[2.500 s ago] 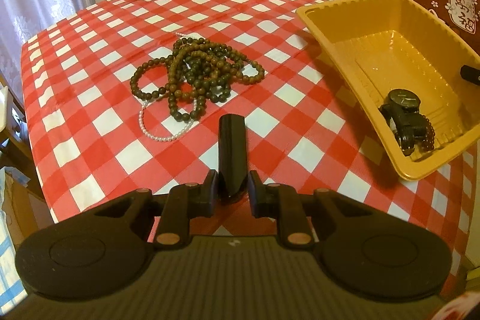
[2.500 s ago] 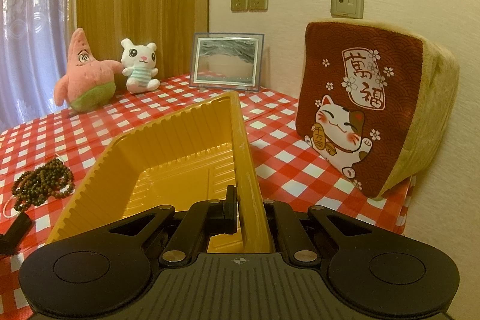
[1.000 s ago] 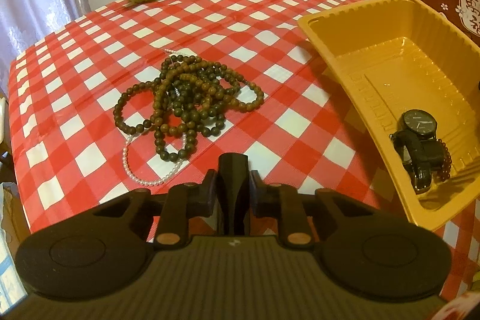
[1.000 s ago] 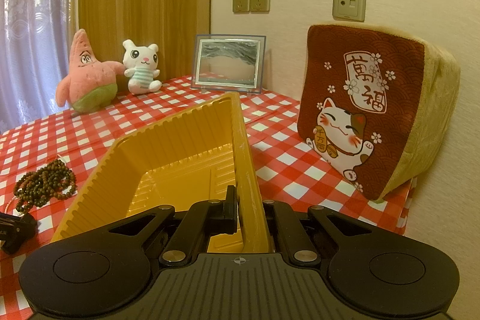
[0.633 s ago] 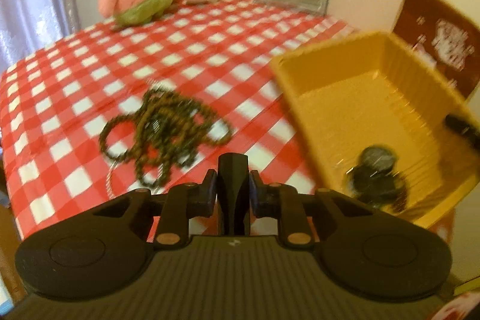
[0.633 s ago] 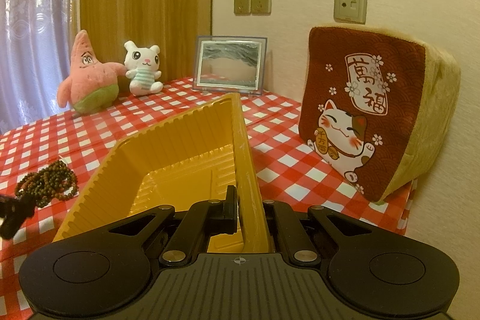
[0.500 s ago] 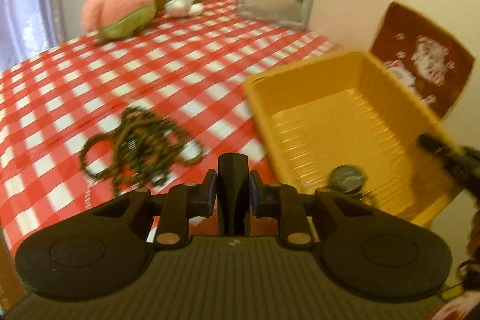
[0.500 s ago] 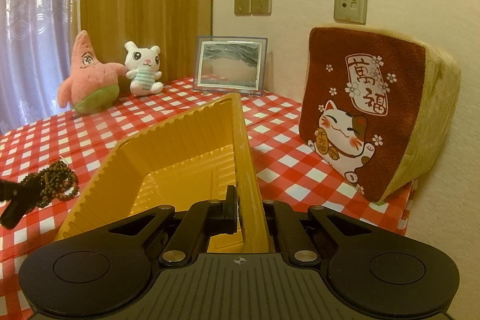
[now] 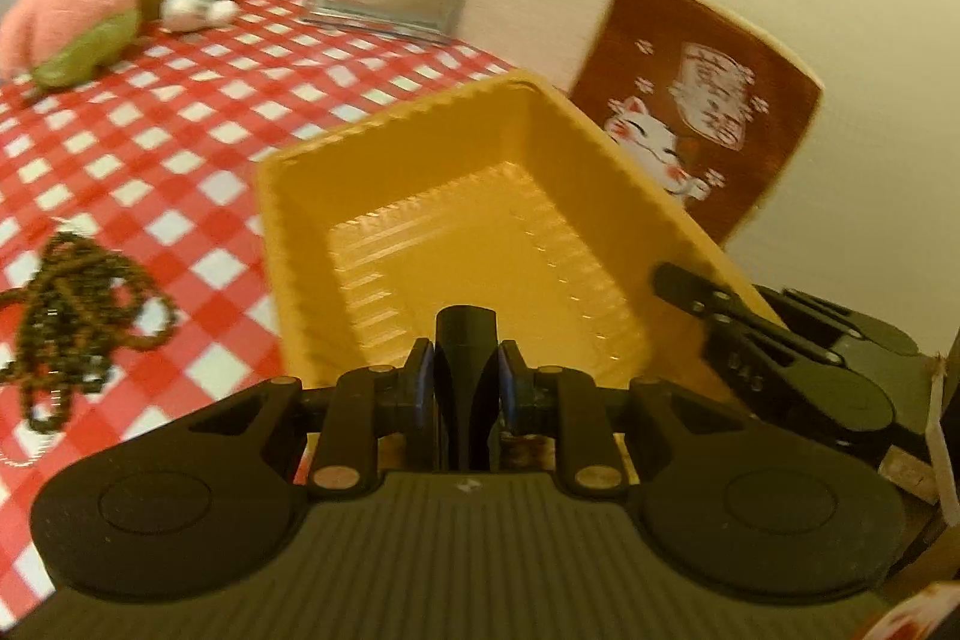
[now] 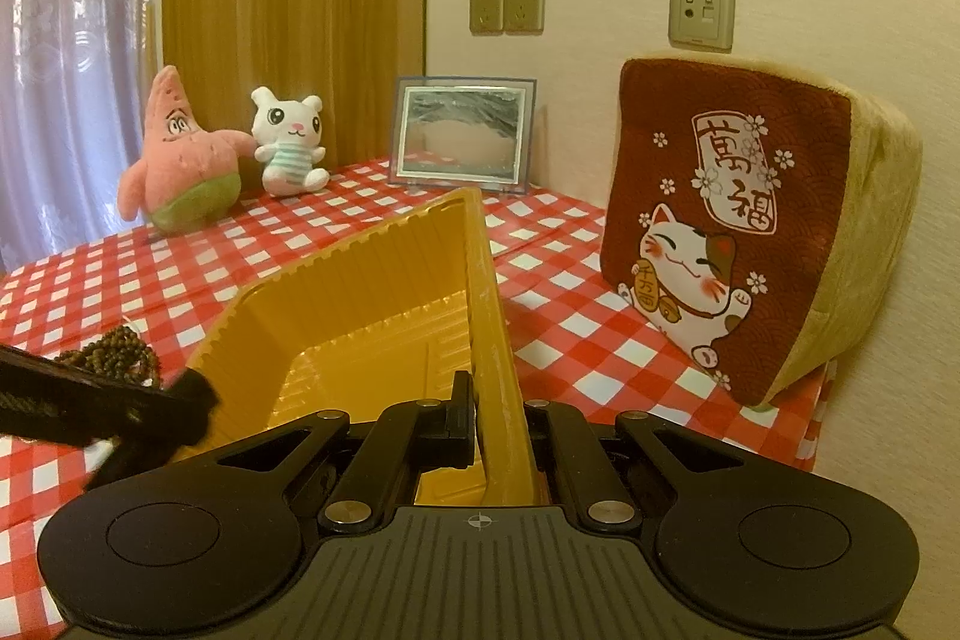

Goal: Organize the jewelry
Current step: 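Carry the black pendant into the orange tray and open the left tool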

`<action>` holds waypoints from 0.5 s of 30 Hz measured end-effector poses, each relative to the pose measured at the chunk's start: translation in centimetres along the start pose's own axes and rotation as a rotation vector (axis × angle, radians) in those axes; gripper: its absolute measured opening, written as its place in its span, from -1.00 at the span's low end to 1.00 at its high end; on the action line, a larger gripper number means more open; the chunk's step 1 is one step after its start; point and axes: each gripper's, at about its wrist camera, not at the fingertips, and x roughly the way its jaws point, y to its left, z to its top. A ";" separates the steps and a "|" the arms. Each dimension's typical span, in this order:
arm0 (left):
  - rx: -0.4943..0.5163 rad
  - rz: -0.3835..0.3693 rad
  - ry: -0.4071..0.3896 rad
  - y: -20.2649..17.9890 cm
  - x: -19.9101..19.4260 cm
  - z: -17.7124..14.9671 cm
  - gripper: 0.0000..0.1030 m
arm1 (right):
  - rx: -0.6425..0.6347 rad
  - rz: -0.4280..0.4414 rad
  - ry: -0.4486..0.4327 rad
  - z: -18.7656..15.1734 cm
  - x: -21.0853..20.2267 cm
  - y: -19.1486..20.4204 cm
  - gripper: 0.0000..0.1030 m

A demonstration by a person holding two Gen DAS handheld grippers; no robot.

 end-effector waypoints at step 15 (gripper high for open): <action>-0.012 -0.063 0.063 -1.6 3.1 -0.2 -0.62 | 0.002 0.000 0.001 0.1 -0.1 0.1 -0.91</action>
